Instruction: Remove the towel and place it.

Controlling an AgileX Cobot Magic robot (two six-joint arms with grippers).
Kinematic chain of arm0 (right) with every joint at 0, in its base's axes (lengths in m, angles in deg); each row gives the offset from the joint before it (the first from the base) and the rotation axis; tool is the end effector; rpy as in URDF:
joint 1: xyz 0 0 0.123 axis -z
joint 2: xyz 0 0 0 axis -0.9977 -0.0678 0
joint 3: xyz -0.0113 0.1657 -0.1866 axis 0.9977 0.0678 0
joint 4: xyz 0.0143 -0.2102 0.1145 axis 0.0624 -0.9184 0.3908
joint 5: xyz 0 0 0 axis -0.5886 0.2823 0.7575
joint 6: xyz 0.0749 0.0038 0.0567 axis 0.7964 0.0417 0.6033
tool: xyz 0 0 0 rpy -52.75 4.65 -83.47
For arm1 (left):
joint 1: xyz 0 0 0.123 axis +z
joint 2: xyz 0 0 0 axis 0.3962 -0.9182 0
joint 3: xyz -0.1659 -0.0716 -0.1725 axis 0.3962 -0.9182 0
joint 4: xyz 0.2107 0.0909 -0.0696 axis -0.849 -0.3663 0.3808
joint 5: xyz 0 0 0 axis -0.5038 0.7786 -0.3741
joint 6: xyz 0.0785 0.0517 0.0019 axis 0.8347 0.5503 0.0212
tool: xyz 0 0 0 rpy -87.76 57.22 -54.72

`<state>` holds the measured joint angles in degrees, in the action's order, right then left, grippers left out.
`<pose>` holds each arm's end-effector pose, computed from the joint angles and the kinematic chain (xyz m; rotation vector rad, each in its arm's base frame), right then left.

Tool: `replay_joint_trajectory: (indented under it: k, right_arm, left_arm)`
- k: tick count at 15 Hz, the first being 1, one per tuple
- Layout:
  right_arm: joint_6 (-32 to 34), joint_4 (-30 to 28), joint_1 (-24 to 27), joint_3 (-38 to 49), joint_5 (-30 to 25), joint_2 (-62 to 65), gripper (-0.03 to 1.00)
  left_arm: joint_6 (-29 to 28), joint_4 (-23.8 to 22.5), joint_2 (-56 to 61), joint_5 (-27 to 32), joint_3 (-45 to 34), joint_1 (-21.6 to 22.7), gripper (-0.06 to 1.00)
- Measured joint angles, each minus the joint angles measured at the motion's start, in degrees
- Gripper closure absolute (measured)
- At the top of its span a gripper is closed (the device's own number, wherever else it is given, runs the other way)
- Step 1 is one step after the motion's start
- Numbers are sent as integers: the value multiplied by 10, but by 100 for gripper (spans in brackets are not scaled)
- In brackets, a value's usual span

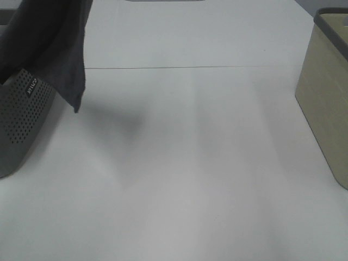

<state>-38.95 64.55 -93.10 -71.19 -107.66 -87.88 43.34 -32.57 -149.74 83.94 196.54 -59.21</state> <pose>0.1248 0.0233 0.2911 -0.3000 1.9896 0.0839 0.2944 -0.1979 0.4309 1.2223 1.7771 0.1523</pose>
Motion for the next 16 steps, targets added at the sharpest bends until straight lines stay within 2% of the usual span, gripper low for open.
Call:
replay_joint_trajectory:
  k: [3,5,8,9,10,12,16]
  right_arm:
    - [-137,175,0,-15,32,-99,35]
    - [-207,261,0,-18,42,-146,35]
    - [-372,430,-7,-19,50,-222,35]
    - [-421,477,-33,-21,65,-245,35]
    - [-462,520,-97,-34,108,-276,35]
    - [-476,535,-217,-60,211,-327,35]
    - [-480,537,-335,-91,314,-413,35]
  left_arm:
    - [-21,-15,-23,-11,0,-37,94]
    - [-33,-16,-25,-28,0,-50,94]
    - [-76,-13,-25,-57,0,-54,94]
    - [-80,-13,-25,-57,0,-54,94]
    - [-81,-13,-25,-57,0,-54,94]
    - [-81,-13,-25,-57,0,-54,94]
    - [-81,-1,-25,-57,0,-54,94]
